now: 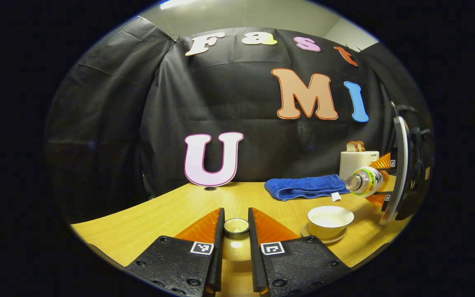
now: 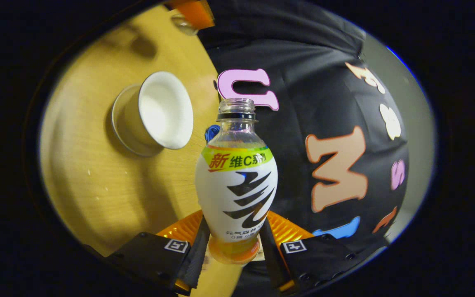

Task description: Open the teacup lid with one hand, grasp the water bottle and pour water into the teacup with the other hand; after pouring, place the water bottle on the coaster and then close the teacup lid.

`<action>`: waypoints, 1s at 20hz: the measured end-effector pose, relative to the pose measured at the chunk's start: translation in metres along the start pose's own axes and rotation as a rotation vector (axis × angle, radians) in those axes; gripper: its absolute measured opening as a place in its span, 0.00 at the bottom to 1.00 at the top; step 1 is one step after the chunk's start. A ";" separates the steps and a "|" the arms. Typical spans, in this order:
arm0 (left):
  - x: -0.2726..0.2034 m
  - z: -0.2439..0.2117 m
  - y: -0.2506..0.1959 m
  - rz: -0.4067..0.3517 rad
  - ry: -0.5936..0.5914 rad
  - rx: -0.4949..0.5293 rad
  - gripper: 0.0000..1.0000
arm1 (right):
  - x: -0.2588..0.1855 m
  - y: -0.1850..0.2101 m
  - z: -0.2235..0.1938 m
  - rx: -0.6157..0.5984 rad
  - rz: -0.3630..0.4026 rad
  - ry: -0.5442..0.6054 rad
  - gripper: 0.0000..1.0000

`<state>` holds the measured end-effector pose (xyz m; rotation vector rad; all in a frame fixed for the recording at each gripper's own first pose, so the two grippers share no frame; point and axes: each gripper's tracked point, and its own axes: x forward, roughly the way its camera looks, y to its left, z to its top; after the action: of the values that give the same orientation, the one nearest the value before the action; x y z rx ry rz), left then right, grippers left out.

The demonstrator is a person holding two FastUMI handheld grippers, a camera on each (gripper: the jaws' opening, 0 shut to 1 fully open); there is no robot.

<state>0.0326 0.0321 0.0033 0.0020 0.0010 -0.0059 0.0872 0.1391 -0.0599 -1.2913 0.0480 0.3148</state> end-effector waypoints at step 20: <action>0.000 0.000 0.000 0.000 -0.001 0.000 0.27 | 0.002 -0.084 -0.141 1.202 -0.062 0.069 0.68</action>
<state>0.0329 0.0322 0.0035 0.0023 0.0001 -0.0063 0.1300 -0.0150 -0.0215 -0.1087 0.2192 0.1311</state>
